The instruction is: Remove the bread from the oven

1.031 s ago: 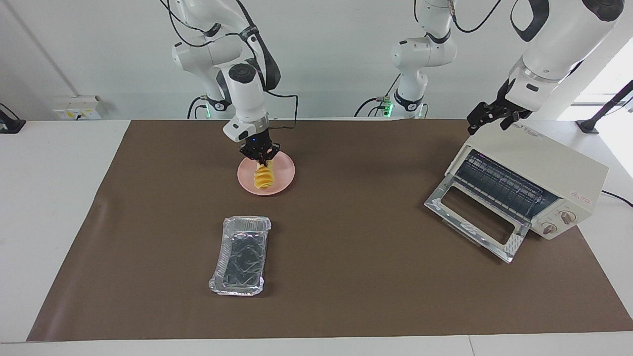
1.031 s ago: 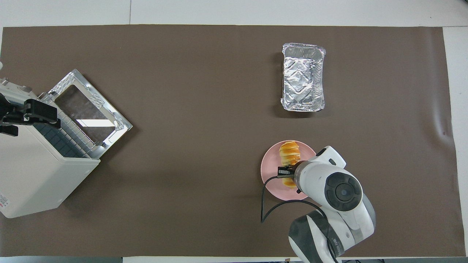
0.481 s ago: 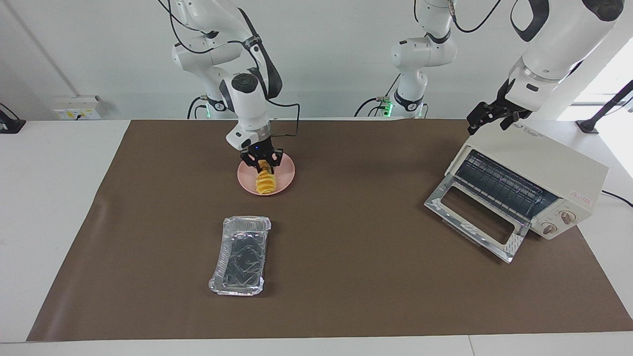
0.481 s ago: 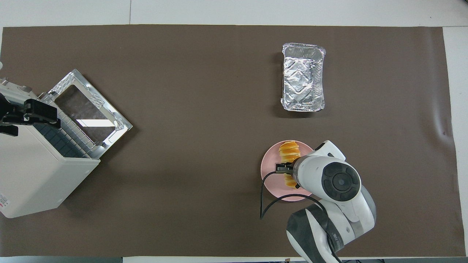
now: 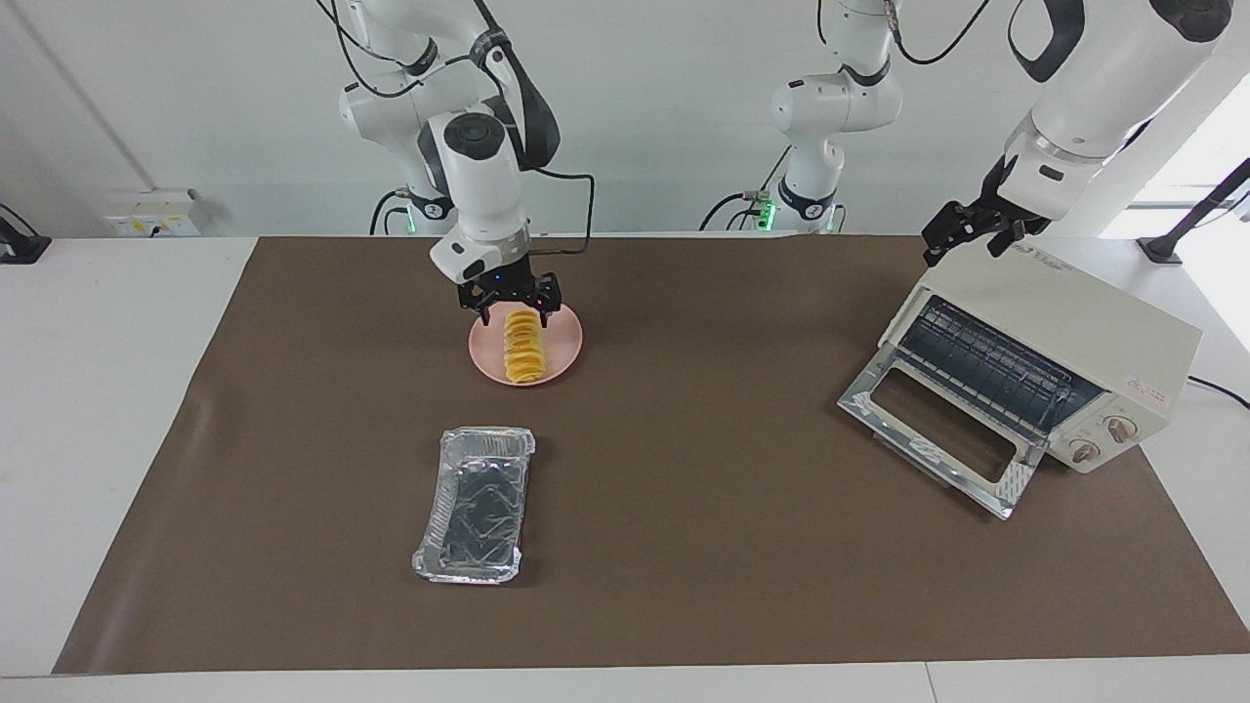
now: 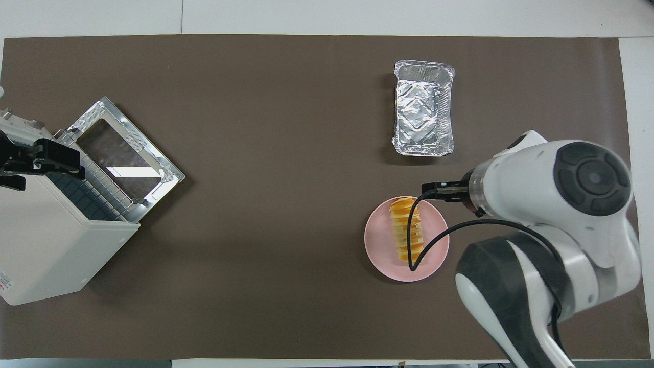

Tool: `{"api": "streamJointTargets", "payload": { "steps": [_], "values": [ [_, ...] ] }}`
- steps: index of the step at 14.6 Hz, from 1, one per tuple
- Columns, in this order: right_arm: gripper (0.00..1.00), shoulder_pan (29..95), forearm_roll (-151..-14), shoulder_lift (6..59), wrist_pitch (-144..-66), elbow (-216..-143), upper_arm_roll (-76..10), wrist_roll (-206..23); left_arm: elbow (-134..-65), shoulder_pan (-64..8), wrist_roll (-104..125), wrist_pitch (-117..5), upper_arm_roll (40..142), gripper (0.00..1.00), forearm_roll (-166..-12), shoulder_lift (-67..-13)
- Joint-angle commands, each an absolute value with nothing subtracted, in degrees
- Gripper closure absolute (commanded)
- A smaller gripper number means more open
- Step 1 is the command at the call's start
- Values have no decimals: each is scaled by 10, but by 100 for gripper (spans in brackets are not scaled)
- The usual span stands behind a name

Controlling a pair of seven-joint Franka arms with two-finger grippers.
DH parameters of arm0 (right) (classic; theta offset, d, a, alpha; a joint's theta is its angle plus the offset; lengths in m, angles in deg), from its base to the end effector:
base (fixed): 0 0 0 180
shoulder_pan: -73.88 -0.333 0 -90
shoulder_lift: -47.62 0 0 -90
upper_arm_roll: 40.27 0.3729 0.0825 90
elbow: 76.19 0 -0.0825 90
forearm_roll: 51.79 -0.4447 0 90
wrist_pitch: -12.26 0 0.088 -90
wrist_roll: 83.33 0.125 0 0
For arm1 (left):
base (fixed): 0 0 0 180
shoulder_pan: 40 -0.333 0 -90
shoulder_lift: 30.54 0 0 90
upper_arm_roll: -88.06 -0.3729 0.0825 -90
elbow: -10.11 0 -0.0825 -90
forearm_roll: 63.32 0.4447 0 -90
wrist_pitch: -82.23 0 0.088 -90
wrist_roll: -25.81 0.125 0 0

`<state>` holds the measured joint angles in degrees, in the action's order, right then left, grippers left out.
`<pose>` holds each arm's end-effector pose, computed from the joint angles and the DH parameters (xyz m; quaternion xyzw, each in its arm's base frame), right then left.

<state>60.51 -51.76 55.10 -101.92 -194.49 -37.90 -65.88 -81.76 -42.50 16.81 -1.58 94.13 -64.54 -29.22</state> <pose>0.5517 0.1563 0.5128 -0.9995 0.0149 -0.0289 0.0055 0.5907 -0.0405 0.6514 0.9971 0.0468 -0.0595 0.0029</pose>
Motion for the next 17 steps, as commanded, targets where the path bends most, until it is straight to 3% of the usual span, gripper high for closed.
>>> {"api": "streamJointTargets", "payload": {
  "steps": [1,4,8,11,14,17],
  "values": [
    [0,664,-528,547,-971,-1886,-376,-791,-823,-429,173,-12,941,0,-650,-283],
    [0,707,-534,541,-888,-1835,-376,-887,-823,-429,173,-12,941,0,-650,-283],
    [0,711,-537,539,-742,-1742,-388,-887,-823,-429,173,-12,941,0,-650,-283],
    [0,718,-538,537,-681,-1695,-394,-886,-823,-429,173,-11,941,0,-650,-283],
    [0,748,-538,536,-662,-1675,-387,-889,-823,-429,173,-11,941,0,-650,-283],
    [0,750,-537,536,-695,-1697,-387,-886,-823,-429,173,-11,941,0,-650,-283]
  ]
}}
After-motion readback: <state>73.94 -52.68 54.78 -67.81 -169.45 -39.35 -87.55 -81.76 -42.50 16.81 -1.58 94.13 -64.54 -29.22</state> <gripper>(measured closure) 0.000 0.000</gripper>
